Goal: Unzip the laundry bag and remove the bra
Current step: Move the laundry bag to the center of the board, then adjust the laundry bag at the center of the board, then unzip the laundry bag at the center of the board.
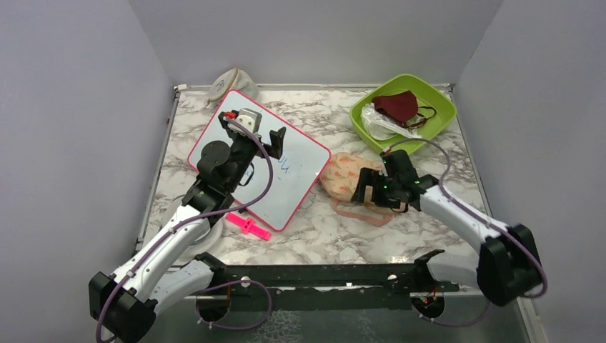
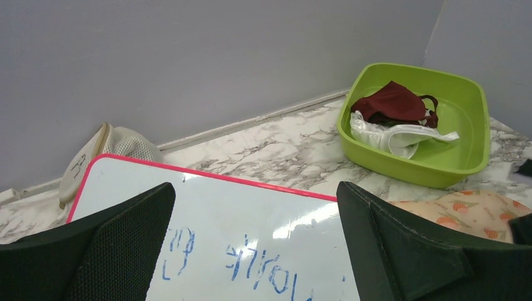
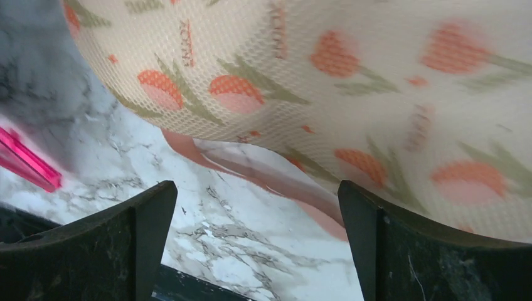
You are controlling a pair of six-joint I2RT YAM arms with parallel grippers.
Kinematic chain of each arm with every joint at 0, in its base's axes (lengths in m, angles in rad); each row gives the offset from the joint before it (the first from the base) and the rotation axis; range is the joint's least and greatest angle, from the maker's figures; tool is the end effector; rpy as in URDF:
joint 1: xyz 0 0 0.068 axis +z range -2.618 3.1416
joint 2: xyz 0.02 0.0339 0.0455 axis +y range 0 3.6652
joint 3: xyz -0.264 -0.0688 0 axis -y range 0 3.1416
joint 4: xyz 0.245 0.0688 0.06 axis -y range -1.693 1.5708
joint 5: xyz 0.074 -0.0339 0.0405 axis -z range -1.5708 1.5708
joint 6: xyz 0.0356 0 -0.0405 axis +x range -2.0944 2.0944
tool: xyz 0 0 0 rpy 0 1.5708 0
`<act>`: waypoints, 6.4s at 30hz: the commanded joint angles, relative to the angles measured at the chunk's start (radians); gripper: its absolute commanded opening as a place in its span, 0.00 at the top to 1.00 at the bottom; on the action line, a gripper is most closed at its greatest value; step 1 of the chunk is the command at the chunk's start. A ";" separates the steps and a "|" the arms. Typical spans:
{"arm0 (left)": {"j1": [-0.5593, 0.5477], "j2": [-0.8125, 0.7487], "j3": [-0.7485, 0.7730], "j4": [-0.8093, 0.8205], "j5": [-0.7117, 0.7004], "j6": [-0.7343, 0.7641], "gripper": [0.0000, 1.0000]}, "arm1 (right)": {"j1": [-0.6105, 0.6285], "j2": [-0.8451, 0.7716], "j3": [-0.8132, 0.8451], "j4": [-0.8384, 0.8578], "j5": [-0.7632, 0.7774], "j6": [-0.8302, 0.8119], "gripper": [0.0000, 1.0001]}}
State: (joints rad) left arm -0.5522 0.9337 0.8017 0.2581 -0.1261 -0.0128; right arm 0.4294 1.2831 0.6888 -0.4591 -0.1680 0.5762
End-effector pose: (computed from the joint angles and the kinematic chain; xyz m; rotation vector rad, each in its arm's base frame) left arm 0.1915 -0.1127 0.3667 0.2867 1.4278 -0.3714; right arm 0.2118 0.1035 0.1844 0.1388 2.7129 0.5467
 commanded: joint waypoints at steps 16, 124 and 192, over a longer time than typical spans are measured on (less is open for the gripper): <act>-0.009 0.002 0.011 0.010 -0.006 -0.017 0.02 | -0.001 0.186 0.260 0.203 -0.206 -0.139 0.16; -0.299 0.213 -0.066 0.116 0.358 0.198 0.01 | -0.119 0.053 0.266 -0.023 -0.065 -0.281 0.01; -0.572 0.955 0.099 0.285 0.391 1.028 0.70 | -0.200 -0.730 0.304 -0.323 0.095 -0.176 0.00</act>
State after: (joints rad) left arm -1.1172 1.8805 0.8883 0.4908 0.2893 1.0222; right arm 0.2333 0.5514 0.9829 -0.7639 -0.0742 0.4133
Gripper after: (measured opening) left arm 0.353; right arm 0.997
